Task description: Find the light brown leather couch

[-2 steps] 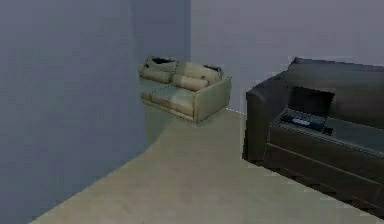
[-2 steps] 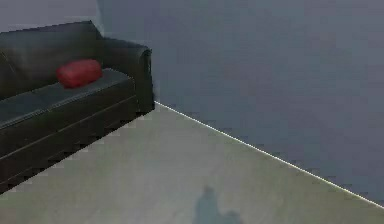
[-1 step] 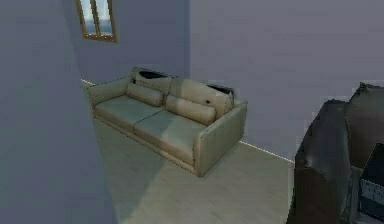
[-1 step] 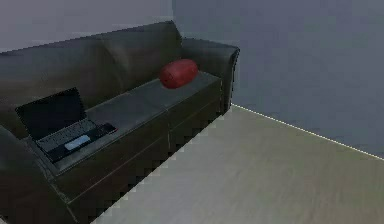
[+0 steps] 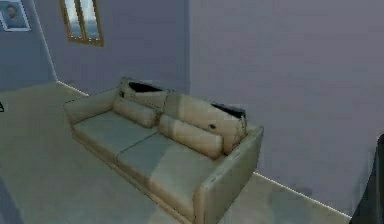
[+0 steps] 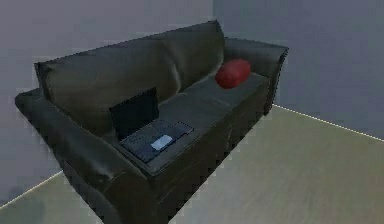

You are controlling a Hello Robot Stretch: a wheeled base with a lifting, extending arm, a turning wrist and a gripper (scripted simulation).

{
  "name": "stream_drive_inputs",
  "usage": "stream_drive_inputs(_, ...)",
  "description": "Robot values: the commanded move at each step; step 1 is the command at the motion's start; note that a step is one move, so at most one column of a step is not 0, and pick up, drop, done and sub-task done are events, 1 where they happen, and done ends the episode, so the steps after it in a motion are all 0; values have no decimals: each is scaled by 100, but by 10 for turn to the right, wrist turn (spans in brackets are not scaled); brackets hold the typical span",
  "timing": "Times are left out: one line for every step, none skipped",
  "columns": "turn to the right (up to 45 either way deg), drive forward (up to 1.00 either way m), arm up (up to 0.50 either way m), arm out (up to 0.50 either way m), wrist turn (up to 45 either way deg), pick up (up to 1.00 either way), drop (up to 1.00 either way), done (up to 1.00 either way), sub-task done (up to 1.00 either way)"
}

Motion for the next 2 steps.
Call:
stream_drive_inputs(-120, 0, 0, 0, 0, 0, 0, 0, 0)
stream_drive_inputs(0, 0, 0, 0, 0, 0, 0, 100, 0)
